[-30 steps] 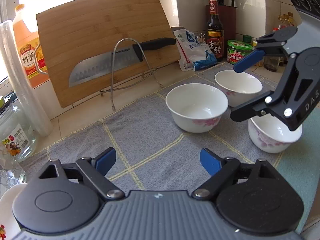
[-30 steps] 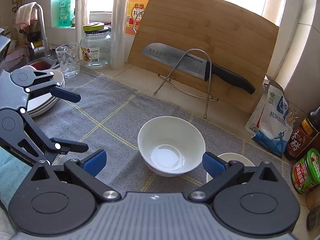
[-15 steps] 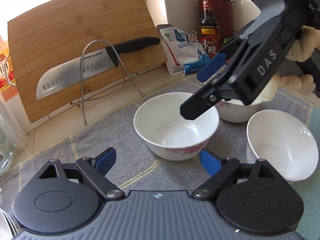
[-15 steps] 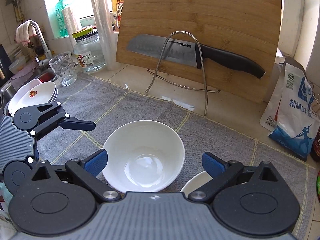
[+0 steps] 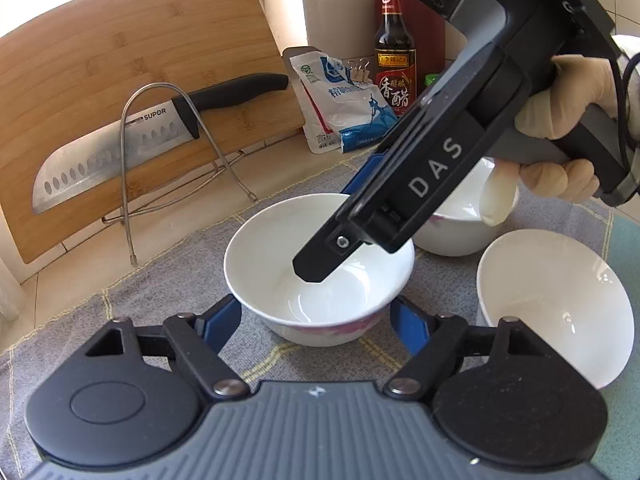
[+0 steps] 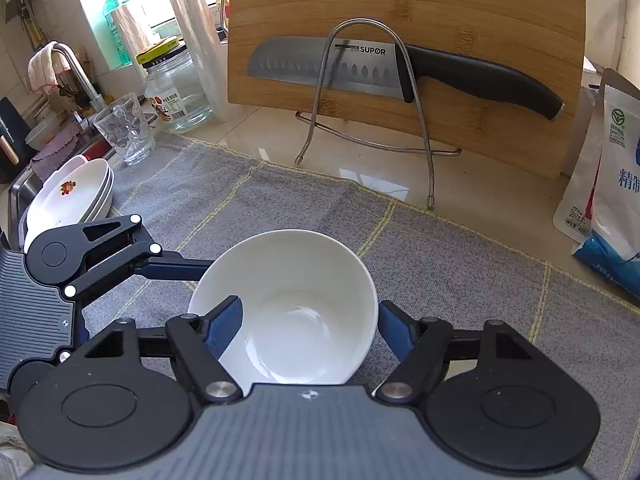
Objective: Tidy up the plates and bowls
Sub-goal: 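Grip the rim of a white bowl with the right tool, then lift and carry the white bowl with the right tool toward another bowl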
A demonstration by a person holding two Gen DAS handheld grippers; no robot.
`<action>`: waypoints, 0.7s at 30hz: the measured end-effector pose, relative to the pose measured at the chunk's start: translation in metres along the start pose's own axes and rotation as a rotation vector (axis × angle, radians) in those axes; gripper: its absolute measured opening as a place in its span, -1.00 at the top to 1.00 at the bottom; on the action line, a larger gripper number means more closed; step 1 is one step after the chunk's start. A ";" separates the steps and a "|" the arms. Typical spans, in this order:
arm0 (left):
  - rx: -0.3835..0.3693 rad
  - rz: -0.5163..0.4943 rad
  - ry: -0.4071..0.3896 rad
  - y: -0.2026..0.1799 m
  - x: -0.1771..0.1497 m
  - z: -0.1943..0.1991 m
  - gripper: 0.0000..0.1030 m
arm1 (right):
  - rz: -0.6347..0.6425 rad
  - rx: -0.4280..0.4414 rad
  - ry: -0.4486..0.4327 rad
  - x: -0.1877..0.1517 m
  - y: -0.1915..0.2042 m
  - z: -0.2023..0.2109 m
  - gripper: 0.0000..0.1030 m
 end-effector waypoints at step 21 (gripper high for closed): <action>0.032 0.053 0.025 0.009 -0.007 0.030 -0.57 | 0.028 0.050 -0.025 0.008 0.036 0.015 -0.49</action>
Point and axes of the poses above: each gripper's, at about its wrist camera, not at the fingertips, and z roughly against the way its jaws point, y to its left, x to its top, the point moved 4 cm from there along -z, roughly the way its jaws point, and after that the axes turned 5 degrees about x, right-handed, at the moved point
